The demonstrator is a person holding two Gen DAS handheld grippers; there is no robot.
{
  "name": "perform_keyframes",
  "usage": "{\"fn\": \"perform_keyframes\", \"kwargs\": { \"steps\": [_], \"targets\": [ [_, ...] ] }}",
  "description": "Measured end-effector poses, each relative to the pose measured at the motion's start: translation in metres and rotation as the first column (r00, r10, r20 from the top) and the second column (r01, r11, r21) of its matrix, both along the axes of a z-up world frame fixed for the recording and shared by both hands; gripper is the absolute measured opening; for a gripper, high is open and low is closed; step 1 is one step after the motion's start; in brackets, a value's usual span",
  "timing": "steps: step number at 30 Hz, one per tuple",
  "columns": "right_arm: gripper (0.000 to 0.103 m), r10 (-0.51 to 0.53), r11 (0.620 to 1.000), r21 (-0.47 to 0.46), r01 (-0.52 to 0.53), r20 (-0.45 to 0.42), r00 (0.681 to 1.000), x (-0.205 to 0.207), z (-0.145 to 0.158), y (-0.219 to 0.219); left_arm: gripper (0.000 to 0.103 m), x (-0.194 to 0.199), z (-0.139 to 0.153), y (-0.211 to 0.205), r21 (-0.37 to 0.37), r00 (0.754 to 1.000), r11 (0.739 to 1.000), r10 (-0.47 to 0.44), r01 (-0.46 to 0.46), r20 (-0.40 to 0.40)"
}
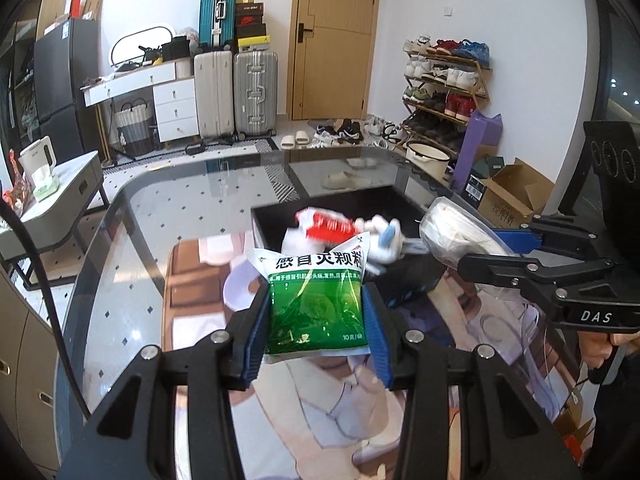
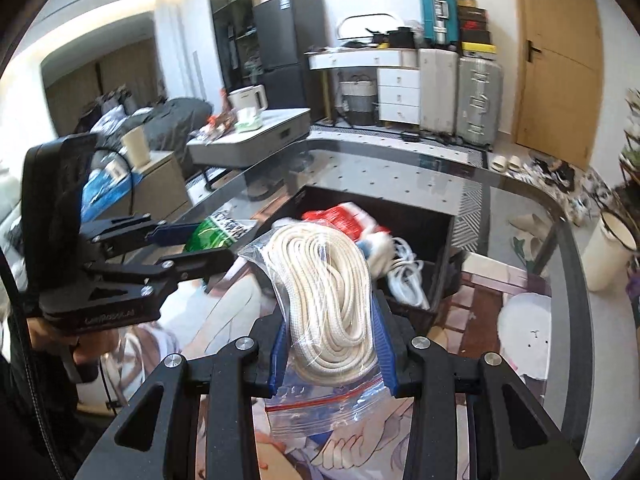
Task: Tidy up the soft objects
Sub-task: 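Carry the green packet and rope bag into the black box and release both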
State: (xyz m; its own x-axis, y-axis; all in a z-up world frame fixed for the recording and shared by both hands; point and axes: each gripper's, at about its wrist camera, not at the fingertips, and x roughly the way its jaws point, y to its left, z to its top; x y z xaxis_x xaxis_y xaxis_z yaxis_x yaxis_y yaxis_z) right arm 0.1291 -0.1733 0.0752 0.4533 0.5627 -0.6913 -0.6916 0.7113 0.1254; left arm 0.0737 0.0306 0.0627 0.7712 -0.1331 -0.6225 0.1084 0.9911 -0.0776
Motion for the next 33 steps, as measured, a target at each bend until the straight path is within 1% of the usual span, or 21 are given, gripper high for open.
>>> {"fn": "perform_keyframes", "kwargs": {
  "steps": [7, 14, 23, 33],
  "targets": [
    [0.037, -0.093, 0.995, 0.039, 0.094, -0.028, 0.995, 0.024, 0.005, 0.000, 0.043, 0.024, 0.005, -0.001, -0.011, 1.000, 1.000, 0.005, -0.005, 0.012],
    [0.037, -0.180, 0.981, 0.067, 0.185, -0.077, 0.981, 0.054, -0.002, 0.005, 0.043, 0.047, 0.003, -0.008, -0.012, 1.000, 1.000, 0.002, -0.002, 0.012],
    [0.037, -0.216, 0.972, 0.068, 0.224, -0.113, 0.970, 0.084, -0.018, 0.018, 0.043, 0.069, -0.006, -0.016, 0.004, 1.000, 1.000, -0.006, 0.006, 0.003],
    [0.037, -0.227, 0.973, 0.009, 0.230, -0.120, 0.967, 0.104, -0.032, 0.037, 0.043, 0.089, -0.019, -0.025, 0.058, 1.000, 0.998, -0.007, 0.008, -0.016]
  ]
}}
